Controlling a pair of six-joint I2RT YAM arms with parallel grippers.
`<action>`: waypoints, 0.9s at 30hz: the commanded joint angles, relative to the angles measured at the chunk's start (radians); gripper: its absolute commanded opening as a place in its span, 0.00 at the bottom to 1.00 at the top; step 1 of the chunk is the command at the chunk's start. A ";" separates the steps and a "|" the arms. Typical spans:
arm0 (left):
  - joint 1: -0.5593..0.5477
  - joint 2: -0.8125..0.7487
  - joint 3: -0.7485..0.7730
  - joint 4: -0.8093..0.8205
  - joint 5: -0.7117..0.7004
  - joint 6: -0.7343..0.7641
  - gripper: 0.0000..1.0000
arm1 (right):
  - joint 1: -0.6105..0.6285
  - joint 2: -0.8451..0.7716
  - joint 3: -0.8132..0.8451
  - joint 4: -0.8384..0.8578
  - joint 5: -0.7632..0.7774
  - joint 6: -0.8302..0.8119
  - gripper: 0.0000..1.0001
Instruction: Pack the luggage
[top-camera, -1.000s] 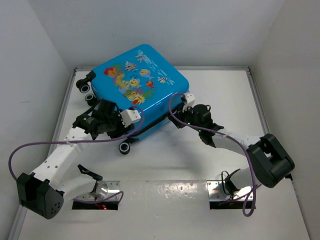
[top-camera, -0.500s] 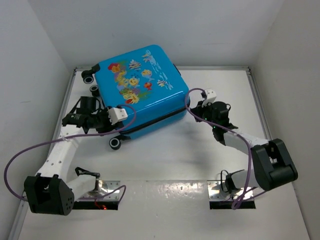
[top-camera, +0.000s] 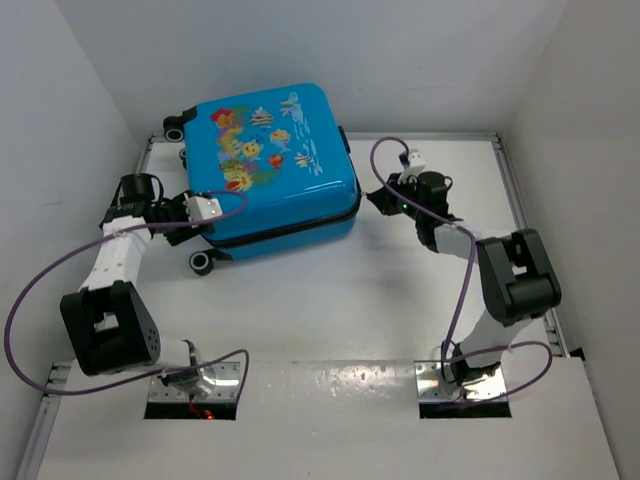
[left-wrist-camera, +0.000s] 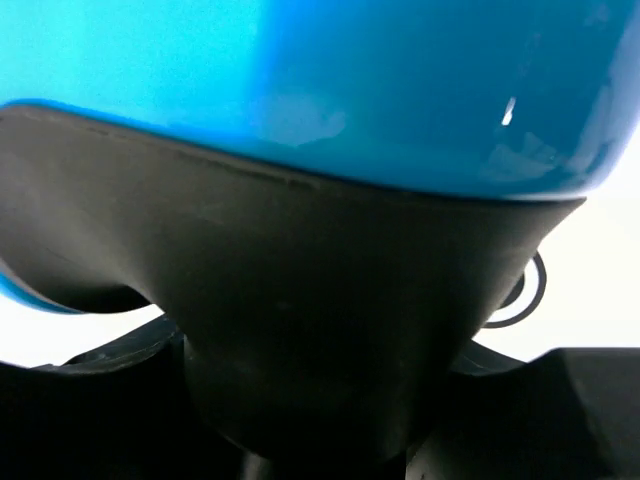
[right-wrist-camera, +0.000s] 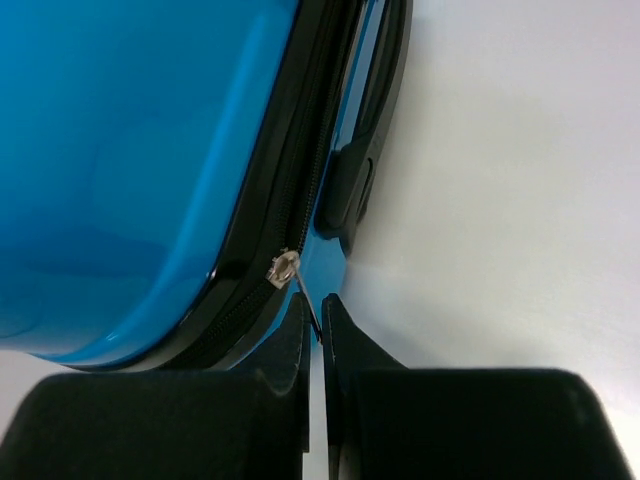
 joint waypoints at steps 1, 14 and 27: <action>0.123 0.133 0.008 0.039 -0.308 -0.001 0.00 | -0.065 0.111 0.129 0.073 0.263 0.008 0.00; 0.123 0.094 -0.030 0.118 -0.244 0.021 0.00 | 0.038 0.496 0.540 0.141 0.343 0.045 0.00; 0.114 0.023 -0.090 0.115 -0.187 -0.087 0.00 | 0.120 0.759 0.858 0.174 0.367 0.016 0.00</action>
